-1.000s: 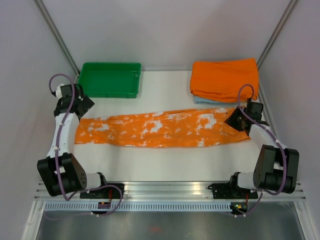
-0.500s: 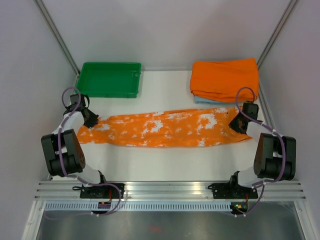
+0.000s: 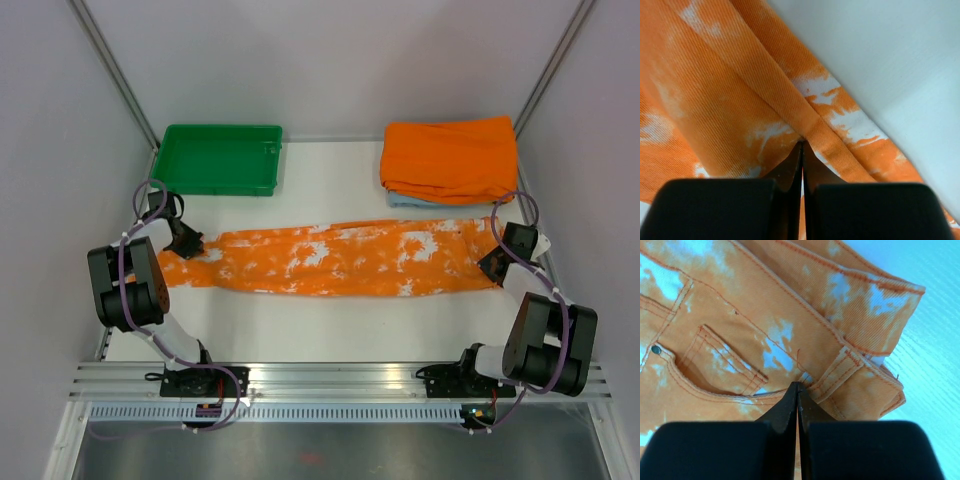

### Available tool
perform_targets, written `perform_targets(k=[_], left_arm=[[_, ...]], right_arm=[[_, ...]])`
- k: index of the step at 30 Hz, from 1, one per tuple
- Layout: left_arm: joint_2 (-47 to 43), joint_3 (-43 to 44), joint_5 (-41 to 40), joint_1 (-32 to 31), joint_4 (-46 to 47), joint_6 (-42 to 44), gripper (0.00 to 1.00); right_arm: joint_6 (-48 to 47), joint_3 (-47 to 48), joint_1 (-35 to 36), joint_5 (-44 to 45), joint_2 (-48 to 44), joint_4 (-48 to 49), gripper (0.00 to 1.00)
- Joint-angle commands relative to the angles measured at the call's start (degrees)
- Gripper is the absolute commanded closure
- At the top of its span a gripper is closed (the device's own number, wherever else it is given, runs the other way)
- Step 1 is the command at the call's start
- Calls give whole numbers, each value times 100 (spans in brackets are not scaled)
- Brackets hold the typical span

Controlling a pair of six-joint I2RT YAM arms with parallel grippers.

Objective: Fold and stack the trousers
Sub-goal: Fold the trousers

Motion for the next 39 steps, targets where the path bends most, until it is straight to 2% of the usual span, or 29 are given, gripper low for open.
perform_targets(k=[1,4,5,8,9,11,12,13,14,15,16,17,19,20,23,24,29,34,37,39], left_arm=[[70,61,-36,38,158,242,98],[-87,245,498,38,194,611,97],[-192,333,613,38,237,708,96],[-816,456,1026,38,290,929,88],[-991,465,1140,38,316,946,77],[-1482,483,1526,38,334,999,65],[-1633,474,1624,38,300,1017,53],[-1765,474,1747,38,247,1104,49],[-1967,492,1731,38,159,1157,44],[-2047,509,1669,46,-94,1210,32],[-2161,527,1460,38,-262,1262,27],[-2206,536,1327,55,-446,1237,18],[-2311,457,1073,125,-885,879,17],[-2390,231,1036,178,-957,667,17],[-2820,-463,1054,712,-800,113,17],[-2995,-588,1036,871,-747,51,14],[-2945,-870,720,2091,-694,-310,13],[-2699,-809,27,2445,-308,-425,14],[-2584,-861,-281,2463,394,14,15],[-2348,-897,-414,2472,711,216,7]], right_arm=[[-174,-70,-289,309,43,-269,100],[-394,35,-307,55,-70,-313,100],[-490,114,-307,-294,-149,-313,100],[-754,281,-307,-823,-588,-313,95],[-790,334,-307,-1112,-703,-313,91],[-860,587,-307,-1220,-1010,-383,77],[-904,711,-307,-1342,-1063,-488,69],[-948,834,-307,-1413,-1116,-541,51],[-1070,1131,-307,-1466,-1125,-638,42],[-1115,1265,-307,-1475,-1117,-804,35],[-1185,1492,-316,-1484,-1082,-858,23],[-1212,1582,-316,-1467,-1064,-928,21],[-1203,1714,-325,-1257,-986,-972,9],[-1151,1784,-351,-1160,-950,-990,6],[-958,1794,-395,-1368,-862,-868,2],[-826,1776,-395,-1535,-844,-824,2],[-404,1293,-387,-2353,-932,-341,2],[-534,1327,-325,-2416,-731,-603,2],[-544,1433,-255,-2372,-642,-647,2],[-474,1442,-237,-2381,-616,-551,2]])
